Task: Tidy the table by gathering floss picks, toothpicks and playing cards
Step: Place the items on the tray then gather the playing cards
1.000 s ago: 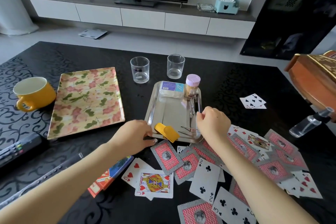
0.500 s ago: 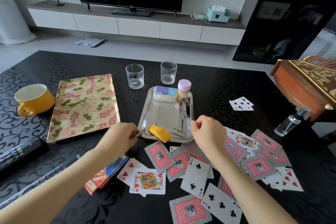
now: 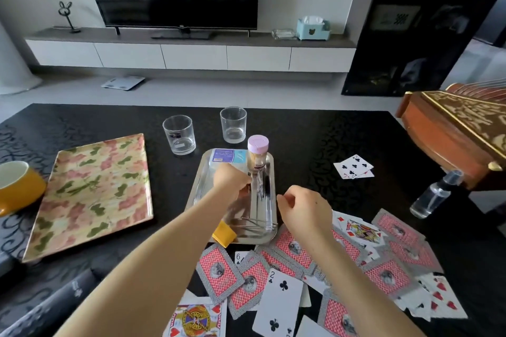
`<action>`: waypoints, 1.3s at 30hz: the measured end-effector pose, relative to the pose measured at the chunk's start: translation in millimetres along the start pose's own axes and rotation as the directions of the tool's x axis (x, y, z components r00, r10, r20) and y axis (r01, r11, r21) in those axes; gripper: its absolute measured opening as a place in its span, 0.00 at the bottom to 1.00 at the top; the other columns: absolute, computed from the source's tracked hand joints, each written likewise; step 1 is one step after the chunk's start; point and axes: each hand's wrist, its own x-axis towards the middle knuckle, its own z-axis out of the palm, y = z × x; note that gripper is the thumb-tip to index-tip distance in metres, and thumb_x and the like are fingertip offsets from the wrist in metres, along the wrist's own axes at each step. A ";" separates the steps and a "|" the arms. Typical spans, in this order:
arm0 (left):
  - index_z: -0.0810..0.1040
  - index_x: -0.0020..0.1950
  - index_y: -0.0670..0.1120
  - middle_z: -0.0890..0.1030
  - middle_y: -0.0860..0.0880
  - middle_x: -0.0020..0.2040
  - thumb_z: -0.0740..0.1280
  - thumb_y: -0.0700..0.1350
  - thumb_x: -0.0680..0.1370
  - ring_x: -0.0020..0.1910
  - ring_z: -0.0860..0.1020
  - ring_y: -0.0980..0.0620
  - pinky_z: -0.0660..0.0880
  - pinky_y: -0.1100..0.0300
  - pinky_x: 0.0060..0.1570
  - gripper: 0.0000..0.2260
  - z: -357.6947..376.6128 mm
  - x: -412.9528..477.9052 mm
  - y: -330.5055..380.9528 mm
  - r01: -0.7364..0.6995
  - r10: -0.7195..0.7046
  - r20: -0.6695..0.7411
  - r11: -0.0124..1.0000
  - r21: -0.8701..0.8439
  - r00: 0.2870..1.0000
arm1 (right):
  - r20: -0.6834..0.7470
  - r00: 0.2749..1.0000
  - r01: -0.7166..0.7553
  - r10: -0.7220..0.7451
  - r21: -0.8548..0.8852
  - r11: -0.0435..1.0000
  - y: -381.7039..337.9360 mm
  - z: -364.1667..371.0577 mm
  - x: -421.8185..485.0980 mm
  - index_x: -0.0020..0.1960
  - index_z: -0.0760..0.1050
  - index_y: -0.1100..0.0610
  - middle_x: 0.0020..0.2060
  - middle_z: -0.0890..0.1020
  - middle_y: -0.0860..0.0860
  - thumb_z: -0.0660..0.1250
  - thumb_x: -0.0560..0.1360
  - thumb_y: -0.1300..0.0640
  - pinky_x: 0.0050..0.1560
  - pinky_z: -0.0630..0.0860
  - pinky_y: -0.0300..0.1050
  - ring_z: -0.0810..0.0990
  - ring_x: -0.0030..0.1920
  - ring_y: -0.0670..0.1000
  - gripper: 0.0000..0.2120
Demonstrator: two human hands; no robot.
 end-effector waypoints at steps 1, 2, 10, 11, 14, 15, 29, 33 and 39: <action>0.74 0.47 0.40 0.81 0.43 0.46 0.73 0.42 0.70 0.48 0.81 0.45 0.79 0.52 0.51 0.12 5.9 4.3 -2.0 -0.017 0.019 -0.026 0.996 0.083 0.999 | 0.006 1.000 0.003 -0.003 -0.003 1.000 1.4 1.1 1.7 0.30 0.65 0.51 0.25 0.71 0.46 0.61 0.77 0.52 0.27 0.60 0.40 0.65 0.26 0.46 0.17; 0.74 0.49 0.39 0.81 0.43 0.47 0.72 0.43 0.71 0.48 0.81 0.45 0.79 0.52 0.51 0.12 10.0 5.9 -2.0 -0.038 0.044 -0.042 0.990 0.136 0.998 | 0.012 1.000 0.009 -0.009 -0.005 1.000 2.1 2.3 2.9 0.29 0.62 0.50 0.24 0.69 0.46 0.61 0.77 0.52 0.26 0.58 0.40 0.64 0.25 0.45 0.18; 0.76 0.52 0.40 0.79 0.44 0.45 0.66 0.44 0.75 0.49 0.80 0.44 0.72 0.58 0.41 0.10 28.8 10.0 7.7 -0.138 0.172 -0.056 0.913 0.383 0.983 | 0.015 0.998 0.056 -0.057 0.042 0.998 11.2 17.9 9.2 0.34 0.71 0.55 0.26 0.72 0.48 0.60 0.77 0.50 0.26 0.59 0.38 0.67 0.26 0.47 0.15; 0.76 0.51 0.40 0.79 0.45 0.44 0.66 0.45 0.75 0.49 0.80 0.44 0.71 0.58 0.41 0.10 29.8 9.7 8.1 -0.141 0.183 -0.066 0.901 0.411 0.981 | 0.012 0.998 0.061 -0.061 0.046 0.997 11.7 19.5 9.7 0.34 0.71 0.55 0.27 0.73 0.48 0.60 0.77 0.50 0.26 0.60 0.38 0.68 0.27 0.47 0.15; 0.75 0.51 0.41 0.81 0.45 0.47 0.67 0.47 0.75 0.48 0.80 0.45 0.71 0.58 0.39 0.11 29.7 11.3 8.3 -0.155 0.225 -0.084 0.855 0.495 0.971 | 0.020 0.997 0.074 -0.075 0.040 0.996 12.2 21.7 10.5 0.34 0.72 0.55 0.27 0.74 0.49 0.60 0.77 0.50 0.27 0.61 0.38 0.69 0.27 0.47 0.15; 0.75 0.51 0.42 0.80 0.45 0.46 0.68 0.48 0.75 0.48 0.80 0.45 0.71 0.58 0.39 0.11 28.8 11.5 8.0 -0.158 0.227 -0.082 0.855 0.494 0.970 | 0.023 0.997 0.078 -0.079 0.035 0.996 12.3 22.0 10.3 0.34 0.72 0.55 0.28 0.74 0.49 0.59 0.77 0.50 0.27 0.61 0.38 0.69 0.27 0.47 0.15; 0.79 0.57 0.51 0.75 0.56 0.54 0.59 0.31 0.70 0.54 0.73 0.55 0.72 0.62 0.53 0.23 -83.4 -46.2 -22.9 -0.636 0.285 0.577 0.473 0.610 0.765 | 0.179 0.956 0.251 -0.231 -0.102 0.963 1.8 21.8 -14.1 0.59 0.79 0.50 0.47 0.78 0.51 0.63 0.76 0.44 0.43 0.70 0.41 0.73 0.46 0.49 0.16; 0.78 0.61 0.53 0.77 0.53 0.60 0.69 0.48 0.72 0.62 0.72 0.52 0.66 0.50 0.65 0.16 -98.5 -58.1 -46.6 -0.672 0.300 0.602 0.302 0.676 0.740 | 0.235 0.945 0.289 -0.226 -0.282 0.915 -14.1 29.3 -10.5 0.56 0.80 0.52 0.50 0.77 0.51 0.66 0.75 0.46 0.50 0.71 0.45 0.72 0.51 0.52 0.14; 0.74 0.61 0.59 0.73 0.56 0.63 0.71 0.56 0.71 0.63 0.67 0.53 0.61 0.55 0.62 0.20 -83.4 -50.6 -64.5 -0.723 0.396 0.613 0.247 0.645 0.683 | 0.250 0.943 0.288 -0.218 -0.292 0.912 -19.6 33.4 -11.1 0.51 0.82 0.56 0.49 0.80 0.51 0.67 0.75 0.54 0.47 0.71 0.45 0.72 0.51 0.52 0.09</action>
